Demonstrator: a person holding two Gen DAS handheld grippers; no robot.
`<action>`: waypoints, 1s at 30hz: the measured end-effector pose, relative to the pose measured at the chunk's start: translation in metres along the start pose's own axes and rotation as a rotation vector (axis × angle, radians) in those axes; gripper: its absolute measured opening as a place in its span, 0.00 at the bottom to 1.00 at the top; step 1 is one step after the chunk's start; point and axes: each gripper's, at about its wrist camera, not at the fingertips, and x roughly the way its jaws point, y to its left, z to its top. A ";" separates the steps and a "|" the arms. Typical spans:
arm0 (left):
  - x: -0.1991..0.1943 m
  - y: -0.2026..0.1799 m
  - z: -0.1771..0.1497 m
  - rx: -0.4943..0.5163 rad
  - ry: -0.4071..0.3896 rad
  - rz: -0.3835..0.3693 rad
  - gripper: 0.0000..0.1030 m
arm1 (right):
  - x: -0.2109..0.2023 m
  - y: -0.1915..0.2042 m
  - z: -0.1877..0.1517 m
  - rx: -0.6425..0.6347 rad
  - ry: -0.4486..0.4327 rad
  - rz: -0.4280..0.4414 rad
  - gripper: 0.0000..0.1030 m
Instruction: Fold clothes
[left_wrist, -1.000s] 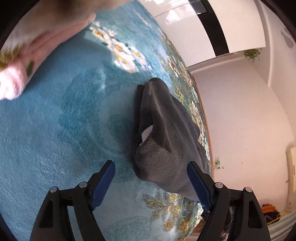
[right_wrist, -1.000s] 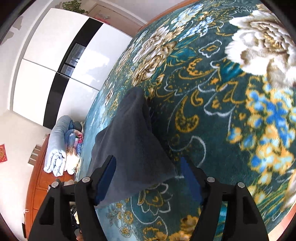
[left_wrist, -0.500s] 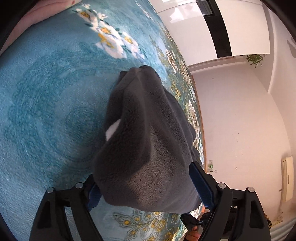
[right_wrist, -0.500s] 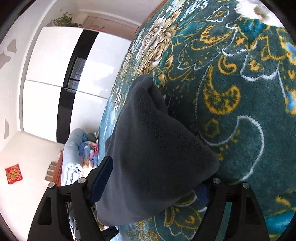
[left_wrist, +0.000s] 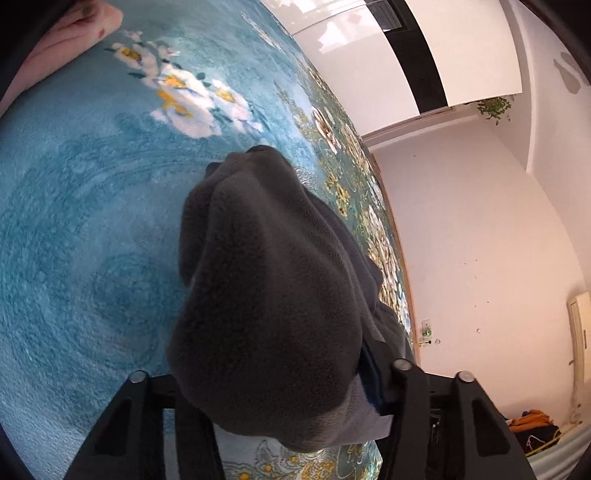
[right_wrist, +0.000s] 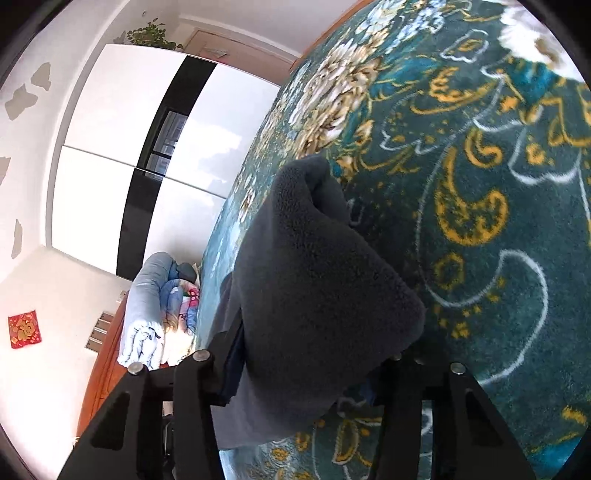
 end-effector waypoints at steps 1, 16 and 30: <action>0.002 -0.012 0.008 0.027 0.008 0.025 0.40 | 0.001 0.005 0.005 -0.002 0.001 -0.001 0.41; -0.063 -0.056 0.093 0.252 -0.079 0.049 0.36 | 0.040 0.090 0.019 -0.216 0.018 0.104 0.26; -0.068 0.025 0.029 0.147 -0.002 0.273 0.59 | 0.039 0.006 -0.008 -0.156 0.142 -0.039 0.27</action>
